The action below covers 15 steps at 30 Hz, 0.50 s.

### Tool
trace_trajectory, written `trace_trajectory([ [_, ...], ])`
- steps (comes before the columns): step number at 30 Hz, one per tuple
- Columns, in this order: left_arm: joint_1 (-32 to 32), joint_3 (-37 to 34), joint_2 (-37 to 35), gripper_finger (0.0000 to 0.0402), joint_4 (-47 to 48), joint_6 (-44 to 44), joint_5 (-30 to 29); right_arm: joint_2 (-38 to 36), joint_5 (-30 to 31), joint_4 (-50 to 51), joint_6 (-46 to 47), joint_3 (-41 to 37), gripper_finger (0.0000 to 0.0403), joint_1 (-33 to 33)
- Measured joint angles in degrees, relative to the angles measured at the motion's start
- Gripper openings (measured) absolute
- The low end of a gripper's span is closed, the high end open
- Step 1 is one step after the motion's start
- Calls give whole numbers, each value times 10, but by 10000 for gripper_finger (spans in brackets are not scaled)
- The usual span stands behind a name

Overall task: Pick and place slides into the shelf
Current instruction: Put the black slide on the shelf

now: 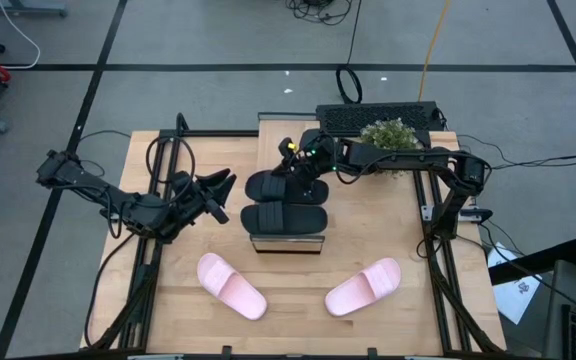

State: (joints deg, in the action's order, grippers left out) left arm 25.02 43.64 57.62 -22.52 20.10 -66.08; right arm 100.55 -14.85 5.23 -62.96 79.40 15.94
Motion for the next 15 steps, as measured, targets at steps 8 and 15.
trace_trajectory([
  [8, 0, 0, 0, 140, 0, -5, 0, 0, 27, -1, -18, 0, 167, -1],
  [15, 0, 0, 0, 140, 0, -6, 0, 0, 29, 0, -23, 0, 166, -1],
])
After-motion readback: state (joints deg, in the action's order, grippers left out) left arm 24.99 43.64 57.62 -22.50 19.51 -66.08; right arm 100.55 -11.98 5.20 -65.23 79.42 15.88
